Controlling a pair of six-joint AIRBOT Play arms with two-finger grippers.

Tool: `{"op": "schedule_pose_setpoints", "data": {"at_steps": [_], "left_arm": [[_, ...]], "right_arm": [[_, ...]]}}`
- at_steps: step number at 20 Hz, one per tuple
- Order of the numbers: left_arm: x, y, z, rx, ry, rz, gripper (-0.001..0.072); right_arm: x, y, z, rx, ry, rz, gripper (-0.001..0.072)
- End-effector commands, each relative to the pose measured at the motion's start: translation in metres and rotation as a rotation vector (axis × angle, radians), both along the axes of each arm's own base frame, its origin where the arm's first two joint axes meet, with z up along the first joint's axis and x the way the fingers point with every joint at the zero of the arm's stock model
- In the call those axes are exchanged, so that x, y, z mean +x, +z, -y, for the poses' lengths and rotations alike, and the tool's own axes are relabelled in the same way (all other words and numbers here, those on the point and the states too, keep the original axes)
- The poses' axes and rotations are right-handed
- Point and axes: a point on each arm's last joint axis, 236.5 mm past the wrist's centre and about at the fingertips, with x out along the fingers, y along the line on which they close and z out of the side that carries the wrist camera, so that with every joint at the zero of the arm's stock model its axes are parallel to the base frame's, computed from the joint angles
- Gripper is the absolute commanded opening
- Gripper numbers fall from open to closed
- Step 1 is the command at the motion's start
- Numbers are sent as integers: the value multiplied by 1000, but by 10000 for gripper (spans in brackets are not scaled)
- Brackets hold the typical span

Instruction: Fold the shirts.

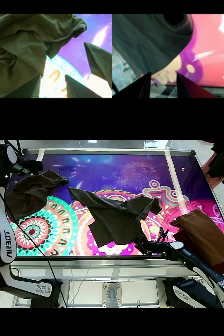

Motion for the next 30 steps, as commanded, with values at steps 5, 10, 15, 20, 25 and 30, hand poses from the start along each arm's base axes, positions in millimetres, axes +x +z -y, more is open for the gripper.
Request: {"op": "schedule_pose_setpoints", "data": {"at_steps": [5, 10, 15, 20, 25, 30], "left_arm": [[1, -3, 15, -50, -44, -5, 361], [0, -4, 17, -54, -52, -13, 361], [-1, -5, 17, -48, -60, -20, 361], [-3, -6, 17, -43, -63, -29, 361], [-11, -51, 21, -88, -41, -154, 361], [-42, -175, 87, -416, -30, -424, 361]], "right_arm": [[14, -7, 1, -50, -166, 5, 390], [6, -26, -4, -40, -170, -84, 390], [32, -23, -15, -60, -136, -46, 389], [62, -16, -12, -104, -154, 23, 30], [95, 38, -21, -180, -4, 306, 27], [116, 144, -7, -224, -2, 638, 26]]}}
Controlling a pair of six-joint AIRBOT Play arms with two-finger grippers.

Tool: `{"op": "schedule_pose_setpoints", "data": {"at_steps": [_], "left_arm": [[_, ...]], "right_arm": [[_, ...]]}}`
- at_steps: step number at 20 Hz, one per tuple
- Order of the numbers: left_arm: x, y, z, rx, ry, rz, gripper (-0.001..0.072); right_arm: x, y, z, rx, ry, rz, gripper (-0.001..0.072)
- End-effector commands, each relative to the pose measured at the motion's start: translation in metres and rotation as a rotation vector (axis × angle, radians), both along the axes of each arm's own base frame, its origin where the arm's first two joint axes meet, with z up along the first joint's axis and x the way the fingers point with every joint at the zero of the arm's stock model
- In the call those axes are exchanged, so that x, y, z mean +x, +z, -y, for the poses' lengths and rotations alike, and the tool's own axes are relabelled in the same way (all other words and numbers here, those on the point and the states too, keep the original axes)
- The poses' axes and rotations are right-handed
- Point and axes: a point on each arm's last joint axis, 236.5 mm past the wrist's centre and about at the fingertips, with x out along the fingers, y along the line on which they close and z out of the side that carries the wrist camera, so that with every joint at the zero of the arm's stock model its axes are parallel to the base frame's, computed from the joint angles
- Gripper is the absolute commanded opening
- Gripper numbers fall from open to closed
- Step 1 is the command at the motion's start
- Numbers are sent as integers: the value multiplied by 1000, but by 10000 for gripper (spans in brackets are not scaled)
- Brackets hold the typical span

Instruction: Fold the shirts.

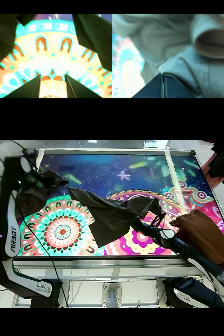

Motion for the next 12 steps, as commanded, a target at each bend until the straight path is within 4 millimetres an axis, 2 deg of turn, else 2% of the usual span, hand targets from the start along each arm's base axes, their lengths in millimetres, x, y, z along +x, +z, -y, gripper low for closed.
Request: {"op": "schedule_pose_setpoints", "data": {"at_steps": [1, 3, 6, 9, 12], "left_arm": [[-18, -69, 57, -271, 24, -148, 361], [-9, -87, 81, -383, 24, -135, 361], [3, -104, 96, -465, 52, -125, 363], [7, -119, 115, -540, 70, -148, 363], [27, -123, 133, -575, 93, -78, 363]], "right_arm": [[10, 73, 16, -23, 0, 216, 26], [6, 101, 29, 10, -2, 268, 26], [-4, 127, 46, 44, 14, 298, 26], [-10, 132, 58, 23, 40, 272, 26], [-14, 130, 64, -40, 68, 232, 26]]}}
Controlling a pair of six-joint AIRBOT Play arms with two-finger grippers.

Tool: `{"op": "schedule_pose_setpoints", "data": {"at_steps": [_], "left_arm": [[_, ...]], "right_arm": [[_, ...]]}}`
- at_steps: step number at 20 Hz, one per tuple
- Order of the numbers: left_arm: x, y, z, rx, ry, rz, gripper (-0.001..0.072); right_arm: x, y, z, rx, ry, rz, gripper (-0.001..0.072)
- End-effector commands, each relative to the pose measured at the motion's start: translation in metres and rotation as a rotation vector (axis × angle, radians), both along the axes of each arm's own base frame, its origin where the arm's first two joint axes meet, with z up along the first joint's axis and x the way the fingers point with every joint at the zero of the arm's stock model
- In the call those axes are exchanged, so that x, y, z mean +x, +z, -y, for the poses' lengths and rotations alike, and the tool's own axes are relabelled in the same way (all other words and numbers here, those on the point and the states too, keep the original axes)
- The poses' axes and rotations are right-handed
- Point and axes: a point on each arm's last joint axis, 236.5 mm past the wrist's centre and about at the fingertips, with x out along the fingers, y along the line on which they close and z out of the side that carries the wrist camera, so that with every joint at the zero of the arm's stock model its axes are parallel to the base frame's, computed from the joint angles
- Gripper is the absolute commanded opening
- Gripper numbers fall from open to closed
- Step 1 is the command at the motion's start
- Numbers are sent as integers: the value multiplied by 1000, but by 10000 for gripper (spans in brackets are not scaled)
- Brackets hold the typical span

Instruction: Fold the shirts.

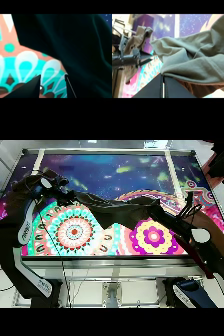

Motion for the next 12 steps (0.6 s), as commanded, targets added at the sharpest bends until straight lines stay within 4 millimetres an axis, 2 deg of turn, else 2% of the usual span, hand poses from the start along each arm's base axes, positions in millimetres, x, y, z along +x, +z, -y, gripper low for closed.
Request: {"op": "schedule_pose_setpoints", "data": {"at_steps": [1, 4, 7, 9, 12], "left_arm": [[27, -2, 24, -73, 85, 75, 363], [44, 7, 39, -92, 131, 143, 363], [35, 0, 48, -96, 118, 100, 363], [29, -6, 43, -58, 91, 82, 363], [32, -14, 26, 12, 122, 87, 363]], "right_arm": [[-10, 0, 8, -73, 35, -43, 26], [-7, 15, 17, -155, 27, -9, 26], [-1, 33, 26, -214, 2, 29, 26], [0, 42, 29, -246, 2, 53, 26], [0, 53, 29, -248, 5, 70, 26]]}}
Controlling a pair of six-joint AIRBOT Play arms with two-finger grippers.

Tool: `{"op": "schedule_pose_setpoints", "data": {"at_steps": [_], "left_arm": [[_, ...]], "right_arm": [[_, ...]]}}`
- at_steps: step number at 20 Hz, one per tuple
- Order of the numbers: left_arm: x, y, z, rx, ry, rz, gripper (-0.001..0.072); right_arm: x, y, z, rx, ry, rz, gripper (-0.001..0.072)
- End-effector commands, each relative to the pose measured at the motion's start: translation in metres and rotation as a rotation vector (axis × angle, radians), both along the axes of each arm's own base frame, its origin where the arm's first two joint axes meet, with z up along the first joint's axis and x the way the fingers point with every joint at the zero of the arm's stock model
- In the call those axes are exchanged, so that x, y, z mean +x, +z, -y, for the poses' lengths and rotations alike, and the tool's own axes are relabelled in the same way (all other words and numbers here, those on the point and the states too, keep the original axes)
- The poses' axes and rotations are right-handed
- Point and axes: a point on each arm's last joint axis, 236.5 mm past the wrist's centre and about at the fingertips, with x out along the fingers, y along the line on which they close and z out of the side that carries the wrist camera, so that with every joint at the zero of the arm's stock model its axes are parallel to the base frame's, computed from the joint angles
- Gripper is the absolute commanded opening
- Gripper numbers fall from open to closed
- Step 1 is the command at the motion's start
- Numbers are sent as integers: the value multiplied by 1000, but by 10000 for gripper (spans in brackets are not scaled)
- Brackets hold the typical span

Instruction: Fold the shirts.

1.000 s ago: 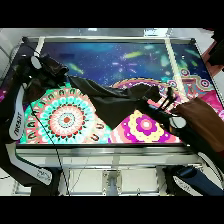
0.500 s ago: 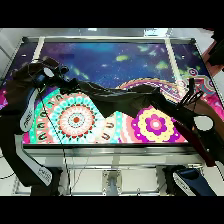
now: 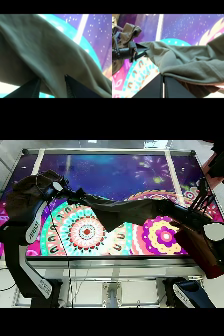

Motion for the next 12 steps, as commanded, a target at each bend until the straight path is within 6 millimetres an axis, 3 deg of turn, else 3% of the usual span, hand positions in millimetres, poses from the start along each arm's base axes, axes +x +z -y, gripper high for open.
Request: {"op": "schedule_pose_setpoints", "data": {"at_steps": [1, 4, 5, 6, 7, 10, 12], "left_arm": [[5, -10, -16, 66, 50, -1, 363], [21, -10, -20, 58, 102, 48, 359], [28, -7, -21, 53, 121, 78, 308], [36, -3, -23, 52, 138, 110, 131], [43, 1, -26, 53, 156, 146, 13], [58, 21, -22, 0, 190, 197, 9], [65, 59, -17, 2, 124, 254, 9]], "right_arm": [[0, 10, 3, -31, -1, 17, 26], [0, 11, 3, -31, 0, 17, 26], [0, 11, 3, -31, 0, 18, 26], [0, 11, 3, -31, -1, 18, 26], [0, 11, 3, -31, -1, 19, 26], [0, 19, 5, -28, -12, 46, 26], [-3, 43, 16, -76, -29, 113, 25]]}}
